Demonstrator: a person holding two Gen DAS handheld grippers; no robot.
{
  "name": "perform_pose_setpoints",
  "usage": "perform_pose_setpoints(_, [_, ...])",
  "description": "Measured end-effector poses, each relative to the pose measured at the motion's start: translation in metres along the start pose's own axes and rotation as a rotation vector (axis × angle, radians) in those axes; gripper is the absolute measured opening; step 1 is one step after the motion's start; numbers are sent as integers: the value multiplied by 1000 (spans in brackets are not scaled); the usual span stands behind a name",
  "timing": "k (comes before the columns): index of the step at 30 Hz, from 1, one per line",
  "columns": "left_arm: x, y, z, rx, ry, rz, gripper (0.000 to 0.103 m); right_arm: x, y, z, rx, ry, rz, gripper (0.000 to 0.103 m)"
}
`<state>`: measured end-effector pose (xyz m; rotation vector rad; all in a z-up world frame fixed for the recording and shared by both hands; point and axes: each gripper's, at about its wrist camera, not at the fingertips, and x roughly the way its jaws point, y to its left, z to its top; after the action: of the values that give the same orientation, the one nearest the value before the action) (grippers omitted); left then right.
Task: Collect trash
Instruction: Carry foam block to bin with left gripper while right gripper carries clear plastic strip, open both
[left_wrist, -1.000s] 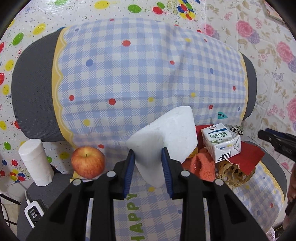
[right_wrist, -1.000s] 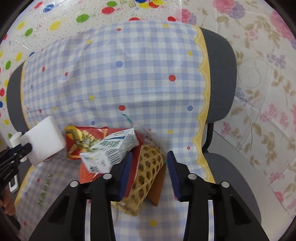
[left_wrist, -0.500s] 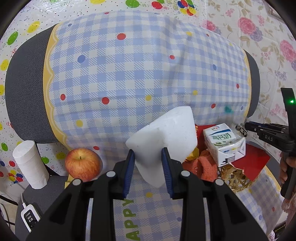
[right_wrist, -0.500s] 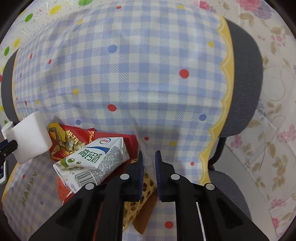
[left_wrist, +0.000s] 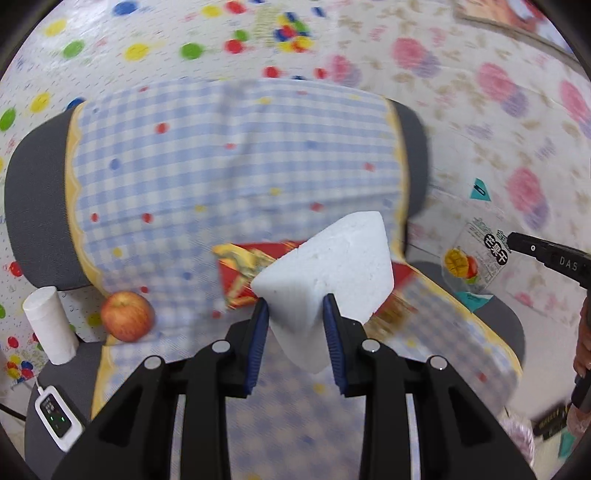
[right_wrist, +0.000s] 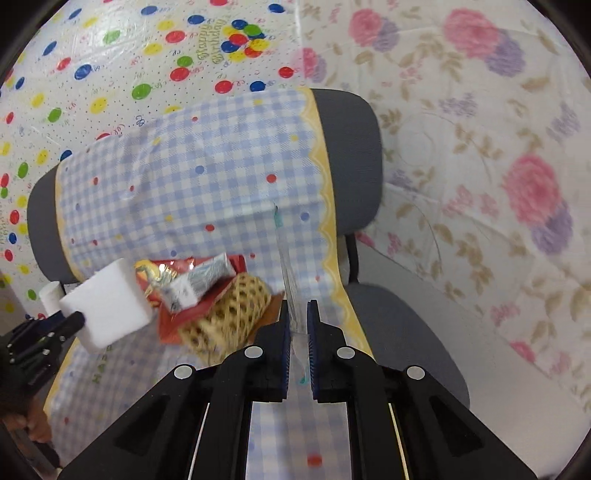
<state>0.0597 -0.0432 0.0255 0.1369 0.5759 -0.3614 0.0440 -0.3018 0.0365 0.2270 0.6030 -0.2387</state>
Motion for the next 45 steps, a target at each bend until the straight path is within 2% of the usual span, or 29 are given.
perform_pose_setpoints(7, [-25, -66, -42, 122, 12, -93, 29, -65, -14, -65, 68, 19, -49, 9])
perform_pose_setpoints(13, [-47, -113, -77, 201, 8, -183, 29, -112, -30, -114, 121, 40, -134, 10])
perform_pose_setpoints(20, [-57, -168, -118, 266, 52, -339, 29, -159, -60, -175, 201, 91, -267, 10])
perform_pose_setpoints(25, [-63, -203, -141, 316, 80, -408, 30, -186, -84, -212, 274, 125, -331, 10])
perform_pose_setpoints(33, [-67, -246, -165, 386, 135, -479, 31, -204, -106, -249, 349, 167, -366, 11])
perform_pose_setpoints(40, [-51, -270, -175, 416, 191, -493, 34, -196, -121, -262, 390, 181, -368, 12])
perform_pose_setpoints(45, [-44, -277, -173, 396, 203, -523, 50, -187, -131, -268, 409, 177, -364, 14])
